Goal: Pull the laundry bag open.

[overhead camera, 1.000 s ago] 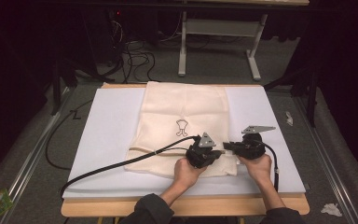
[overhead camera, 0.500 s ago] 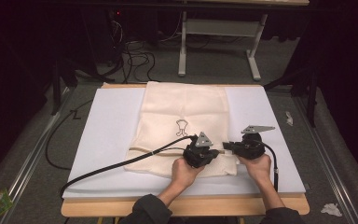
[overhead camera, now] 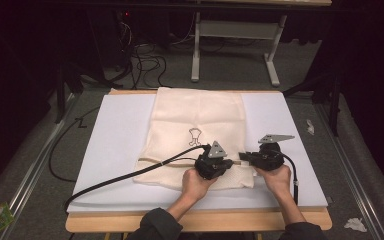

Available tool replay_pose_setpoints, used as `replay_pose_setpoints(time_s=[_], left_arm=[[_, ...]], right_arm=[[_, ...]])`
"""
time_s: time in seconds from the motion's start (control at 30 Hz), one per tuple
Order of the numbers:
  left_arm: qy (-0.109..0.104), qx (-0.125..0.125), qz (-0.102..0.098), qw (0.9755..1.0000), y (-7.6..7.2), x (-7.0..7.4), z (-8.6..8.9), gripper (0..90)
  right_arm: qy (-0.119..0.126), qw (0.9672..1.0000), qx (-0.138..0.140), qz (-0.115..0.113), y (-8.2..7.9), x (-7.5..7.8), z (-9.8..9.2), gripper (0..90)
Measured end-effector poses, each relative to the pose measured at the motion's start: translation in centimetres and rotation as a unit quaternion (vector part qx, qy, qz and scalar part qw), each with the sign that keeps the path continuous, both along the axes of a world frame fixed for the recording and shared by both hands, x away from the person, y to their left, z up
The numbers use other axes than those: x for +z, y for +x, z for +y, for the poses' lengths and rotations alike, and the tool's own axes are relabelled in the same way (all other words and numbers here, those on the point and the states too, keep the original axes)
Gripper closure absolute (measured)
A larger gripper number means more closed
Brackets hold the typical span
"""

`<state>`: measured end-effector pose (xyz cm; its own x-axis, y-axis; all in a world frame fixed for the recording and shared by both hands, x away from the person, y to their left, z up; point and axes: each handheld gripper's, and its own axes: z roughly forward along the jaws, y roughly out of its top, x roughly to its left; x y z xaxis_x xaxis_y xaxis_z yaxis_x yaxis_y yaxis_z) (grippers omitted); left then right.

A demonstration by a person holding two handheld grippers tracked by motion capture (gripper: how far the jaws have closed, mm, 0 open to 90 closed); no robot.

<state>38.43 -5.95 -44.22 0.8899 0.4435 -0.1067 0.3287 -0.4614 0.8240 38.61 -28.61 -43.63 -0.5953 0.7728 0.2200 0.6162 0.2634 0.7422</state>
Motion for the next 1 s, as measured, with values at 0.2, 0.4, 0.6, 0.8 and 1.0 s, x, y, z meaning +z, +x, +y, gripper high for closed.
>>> replay_pose_setpoints(time_s=[0.2, 0.4, 0.6, 0.8, 1.0], left_arm=[[0.005, 0.002, -0.003, 1.0000, 0.1, 0.1, 0.2, 87.2], [0.002, 0.006, 0.001, 1.0000, 0.2, 0.0, 0.7, 87.2], [0.003, 0.009, 0.000, 1.0000, 0.2, 0.2, 1.0, 87.2], [-0.002, 0.009, 0.000, 1.0000, 0.3, 0.1, 1.2, 87.2], [-0.003, 0.010, 0.000, 0.9999, 0.3, 0.0, 1.4, 87.2]], right_arm=[[0.001, 1.0000, 0.000, -0.001, 0.1, -0.1, -0.3, 88.3], [-0.003, 1.0000, -0.001, 0.001, 0.1, 0.0, -0.3, 88.3], [0.000, 1.0000, -0.001, 0.003, 0.1, -0.1, -0.3, 88.2], [0.000, 1.0000, 0.000, 0.002, 0.1, -0.1, -0.2, 88.3], [-0.004, 1.0000, 0.002, -0.001, 0.1, -0.1, -0.1, 88.3]])
